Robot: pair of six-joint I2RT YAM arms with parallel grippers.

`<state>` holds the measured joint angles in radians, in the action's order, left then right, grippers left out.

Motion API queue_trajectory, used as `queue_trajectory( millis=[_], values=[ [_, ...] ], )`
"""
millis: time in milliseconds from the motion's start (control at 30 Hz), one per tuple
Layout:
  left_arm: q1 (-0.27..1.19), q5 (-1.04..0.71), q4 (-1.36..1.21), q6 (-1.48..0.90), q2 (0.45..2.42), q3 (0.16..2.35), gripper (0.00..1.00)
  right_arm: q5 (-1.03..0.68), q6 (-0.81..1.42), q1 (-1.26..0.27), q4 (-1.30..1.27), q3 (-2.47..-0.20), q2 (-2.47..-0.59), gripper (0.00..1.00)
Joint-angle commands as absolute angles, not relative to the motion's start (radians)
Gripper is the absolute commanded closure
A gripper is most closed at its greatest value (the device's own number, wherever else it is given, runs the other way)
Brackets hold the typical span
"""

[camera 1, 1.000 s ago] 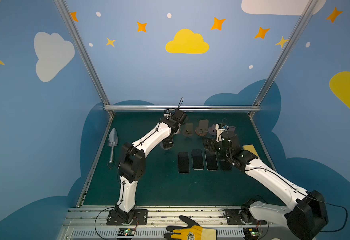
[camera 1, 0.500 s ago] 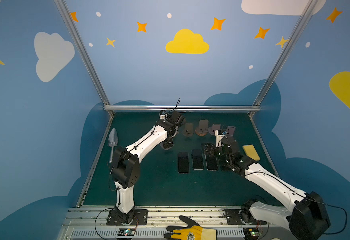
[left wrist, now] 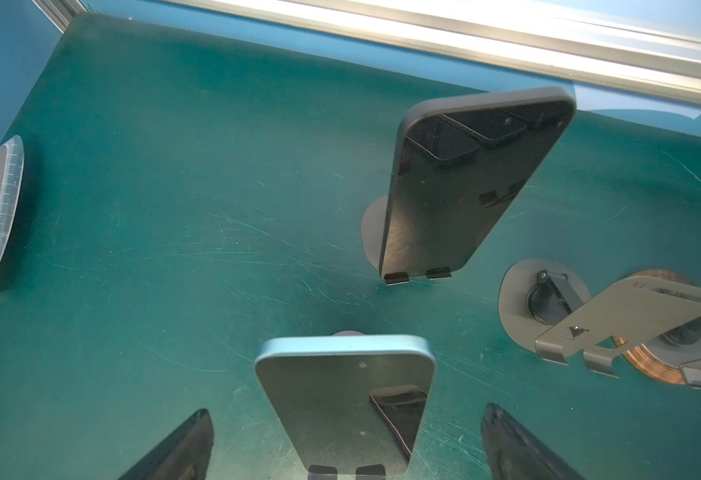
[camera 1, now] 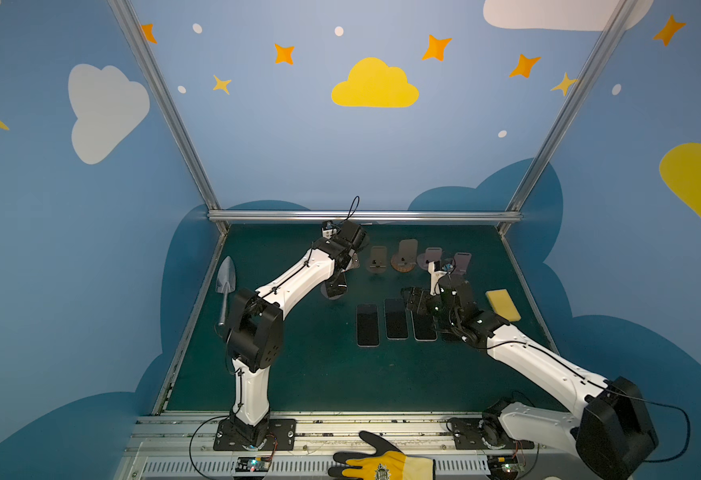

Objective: Remove the phone from the phone stand
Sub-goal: 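Move the left gripper to the light-blue-edged phone while the right gripper shifts, then lower and close the left gripper on the light-blue-edged phone's top edge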

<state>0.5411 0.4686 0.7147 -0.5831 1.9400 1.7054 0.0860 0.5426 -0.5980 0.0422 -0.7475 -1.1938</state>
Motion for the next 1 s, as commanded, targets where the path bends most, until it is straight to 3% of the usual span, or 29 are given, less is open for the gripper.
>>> queue_trajectory(
  millis=[0, 200, 467, 967],
  values=[
    [0.531, 0.491, 0.731, -0.598, 1.965, 1.724, 0.00, 0.095, 0.543, -0.607, 0.028, -0.749, -1.214, 0.12],
    [0.509, 0.402, 0.700, -0.567, 1.983, 1.732, 0.01, 0.104, 0.543, -0.614, 0.031, -0.754, -1.234, 0.12],
    [0.491, 0.421, 0.719, -0.557, 2.007, 1.753, 0.06, 0.103, 0.549, -0.618, 0.030, -0.753, -1.243, 0.12],
    [0.491, 0.412, 0.686, -0.510, 2.030, 1.763, 0.24, 0.102, 0.552, -0.620, 0.031, -0.756, -1.252, 0.12]
  ],
)
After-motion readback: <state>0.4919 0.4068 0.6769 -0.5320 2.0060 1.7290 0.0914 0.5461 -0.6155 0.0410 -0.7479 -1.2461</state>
